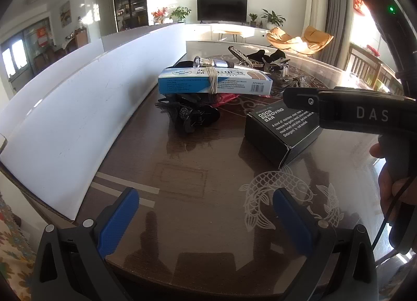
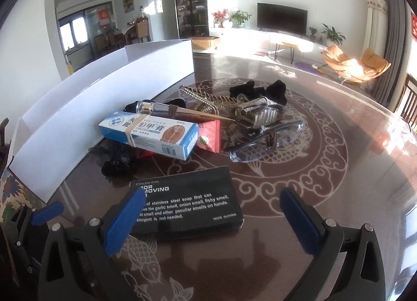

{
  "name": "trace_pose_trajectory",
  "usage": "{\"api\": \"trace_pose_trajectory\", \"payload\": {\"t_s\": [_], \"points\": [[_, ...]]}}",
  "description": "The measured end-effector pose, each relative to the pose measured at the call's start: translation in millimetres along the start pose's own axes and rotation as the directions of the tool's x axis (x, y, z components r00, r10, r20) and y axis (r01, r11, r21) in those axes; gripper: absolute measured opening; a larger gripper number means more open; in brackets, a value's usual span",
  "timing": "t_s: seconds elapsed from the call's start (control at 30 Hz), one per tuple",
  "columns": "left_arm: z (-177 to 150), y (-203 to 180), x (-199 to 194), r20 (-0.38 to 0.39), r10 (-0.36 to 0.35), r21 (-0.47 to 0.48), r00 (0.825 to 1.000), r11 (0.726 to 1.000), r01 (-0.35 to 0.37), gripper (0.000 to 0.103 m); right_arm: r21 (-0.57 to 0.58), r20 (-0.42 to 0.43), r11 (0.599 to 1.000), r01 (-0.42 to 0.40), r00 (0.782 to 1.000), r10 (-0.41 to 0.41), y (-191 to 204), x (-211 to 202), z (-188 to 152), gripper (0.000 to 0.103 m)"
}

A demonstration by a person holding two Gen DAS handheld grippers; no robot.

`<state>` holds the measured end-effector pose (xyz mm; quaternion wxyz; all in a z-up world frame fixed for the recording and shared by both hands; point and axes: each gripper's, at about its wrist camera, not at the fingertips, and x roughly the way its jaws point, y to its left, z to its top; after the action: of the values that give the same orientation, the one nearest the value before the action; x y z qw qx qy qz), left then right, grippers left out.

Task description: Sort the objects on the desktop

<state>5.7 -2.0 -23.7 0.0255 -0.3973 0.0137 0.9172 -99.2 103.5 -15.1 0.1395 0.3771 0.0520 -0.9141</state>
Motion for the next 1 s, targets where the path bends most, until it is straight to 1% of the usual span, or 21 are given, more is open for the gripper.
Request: {"api": "trace_pose_trajectory", "payload": {"t_s": [0.1,0.2,0.27,0.37,0.47,0.63,0.77,0.87,1.0], "points": [[-2.3,7.3,-4.9,0.003,0.011,-0.015,1.0,1.0,-0.01,0.103,-0.019,-0.01,1.0,0.013,1.0,-0.013,11.0,14.2,6.3,0.103],[-4.6,14.6,-7.3,0.0,0.014,-0.04,1.0,0.999,-0.014,0.103,0.029,-0.043,1.0,0.012,0.999,-0.011,10.2,23.2,12.3,0.103],[-5.0,17.8,-7.6,-0.001,0.012,-0.05,1.0,0.999,-0.012,0.103,0.033,-0.049,0.999,0.023,0.999,-0.021,13.2,27.6,15.5,0.103],[-5.5,19.8,-6.2,-0.005,0.012,-0.052,1.0,0.999,-0.013,0.103,-0.014,-0.064,0.999,0.048,0.997,-0.048,23.2,32.0,15.4,0.103],[-5.5,19.3,-5.0,-0.007,0.009,-0.052,1.0,0.999,-0.009,0.103,-0.062,-0.078,0.997,0.055,0.995,-0.06,33.9,36.3,11.9,0.103],[-5.7,18.8,-6.3,-0.005,0.003,-0.049,1.0,0.999,-0.003,0.103,-0.097,-0.081,0.992,0.076,0.993,-0.084,41.8,40.7,8.6,0.103],[-4.8,18.9,-5.0,-0.007,-0.001,-0.051,1.0,0.999,0.001,0.103,-0.126,-0.084,0.988,0.089,0.991,-0.1,42.4,41.7,8.5,0.103],[-4.1,20.0,-4.0,-0.009,-0.005,-0.058,1.0,0.998,0.004,0.103,-0.132,-0.081,0.988,0.076,0.993,-0.088,40.9,39.2,6.5,0.103],[-3.1,19.8,-2.5,-0.011,-0.008,-0.06,1.0,0.998,0.007,0.103,-0.144,-0.081,0.985,0.089,0.991,-0.102,36.1,35.8,3.0,0.103]]}}
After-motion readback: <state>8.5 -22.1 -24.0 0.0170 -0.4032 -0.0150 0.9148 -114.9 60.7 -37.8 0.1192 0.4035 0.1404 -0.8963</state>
